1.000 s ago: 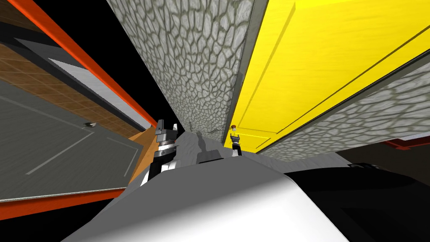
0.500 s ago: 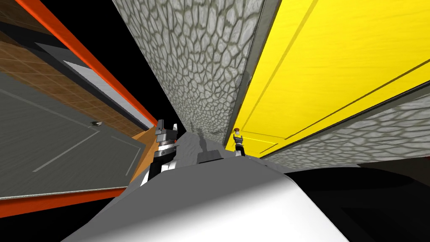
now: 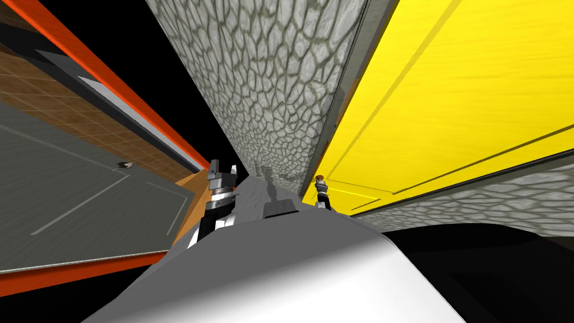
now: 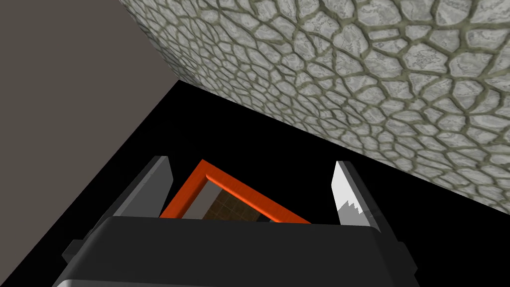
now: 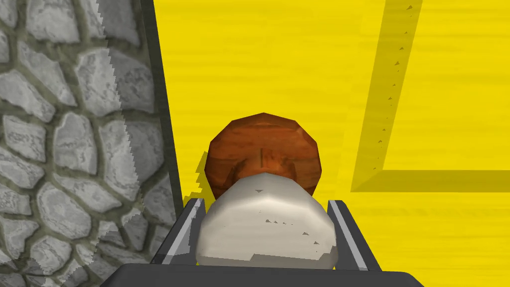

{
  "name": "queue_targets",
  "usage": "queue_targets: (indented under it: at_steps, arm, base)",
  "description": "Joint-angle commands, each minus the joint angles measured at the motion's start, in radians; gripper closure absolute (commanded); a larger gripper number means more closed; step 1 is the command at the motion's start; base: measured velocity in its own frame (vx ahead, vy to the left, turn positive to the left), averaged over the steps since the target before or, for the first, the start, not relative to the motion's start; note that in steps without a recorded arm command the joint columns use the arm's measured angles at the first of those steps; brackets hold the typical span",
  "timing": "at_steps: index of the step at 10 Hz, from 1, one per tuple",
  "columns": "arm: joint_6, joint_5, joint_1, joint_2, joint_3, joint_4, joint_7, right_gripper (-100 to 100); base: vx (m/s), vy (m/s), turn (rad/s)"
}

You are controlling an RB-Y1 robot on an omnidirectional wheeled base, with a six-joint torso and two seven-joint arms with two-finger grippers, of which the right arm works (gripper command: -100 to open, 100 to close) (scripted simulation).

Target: Pull the door open

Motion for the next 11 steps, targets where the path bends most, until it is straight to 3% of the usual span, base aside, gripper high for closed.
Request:
queue_targets:
  at_steps: [1, 5, 11]
  arm:
    - [0.001, 0.001, -0.001, 0.004, 0.003, 0.0, 0.002, 100]
    - [0.001, 0.001, -0.001, 0.004, 0.003, 0.0, 0.002, 100]
    - [-0.003, 0.038, 0.025, -0.043, 0.075, -0.016, -0.086, 100]
  base:
    - [-0.031, -0.004, -0.001]
    - [-0.012, 0.002, 0.004]
    - [-0.204, -0.021, 0.12]
